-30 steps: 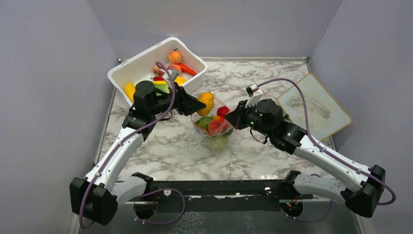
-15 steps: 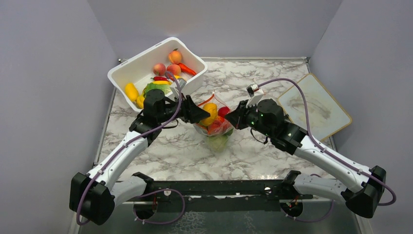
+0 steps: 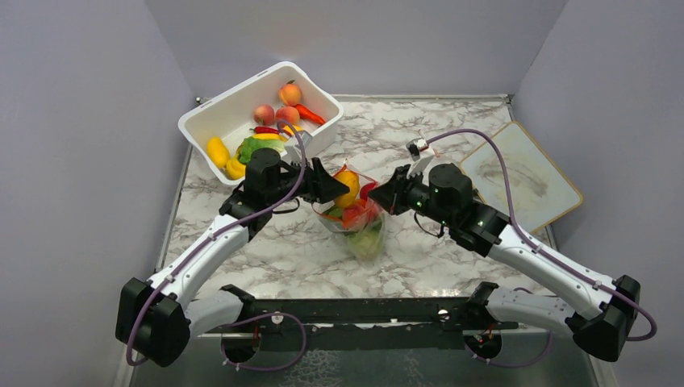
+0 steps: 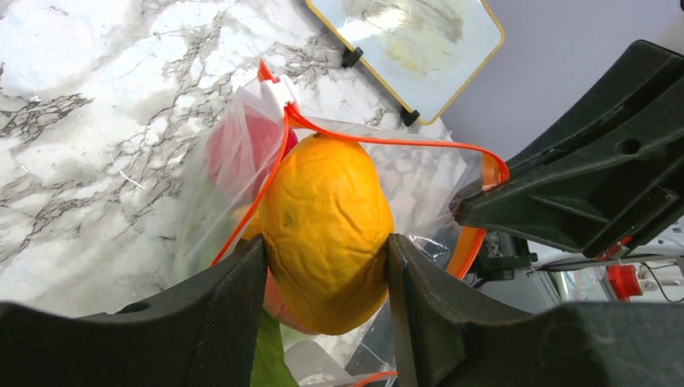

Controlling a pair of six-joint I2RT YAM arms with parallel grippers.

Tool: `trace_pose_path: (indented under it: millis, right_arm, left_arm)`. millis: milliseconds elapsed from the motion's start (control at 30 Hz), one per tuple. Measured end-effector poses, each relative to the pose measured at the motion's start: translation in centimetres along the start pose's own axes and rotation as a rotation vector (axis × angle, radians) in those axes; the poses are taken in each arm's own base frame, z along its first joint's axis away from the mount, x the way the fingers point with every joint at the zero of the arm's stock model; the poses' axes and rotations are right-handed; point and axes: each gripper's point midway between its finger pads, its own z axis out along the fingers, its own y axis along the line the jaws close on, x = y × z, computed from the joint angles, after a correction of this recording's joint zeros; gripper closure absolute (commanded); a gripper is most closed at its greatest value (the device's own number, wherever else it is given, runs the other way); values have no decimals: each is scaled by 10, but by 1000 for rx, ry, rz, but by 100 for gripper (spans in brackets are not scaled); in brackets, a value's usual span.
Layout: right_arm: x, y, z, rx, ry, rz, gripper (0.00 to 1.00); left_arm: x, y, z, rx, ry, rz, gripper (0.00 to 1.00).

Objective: Place the food in the zip-top bag and seal the zipper
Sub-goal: Place the fake fruit in the zipper food storage bag.

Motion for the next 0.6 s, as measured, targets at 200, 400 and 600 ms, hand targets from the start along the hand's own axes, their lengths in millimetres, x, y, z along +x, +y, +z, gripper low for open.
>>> trace_pose_path:
  millis: [200, 400, 600]
  right_arm:
    - [3, 6, 2, -38, 16, -3, 99]
    - [5, 8, 4, -51, 23, -15, 99]
    - [6, 7, 6, -56, 29, -35, 99]
  left_arm:
    - [7, 6, 6, -21, 20, -13, 72]
    - [19, 7, 14, -27, 59, -20, 41]
    - [16, 1, 16, -1, 45, 27, 16]
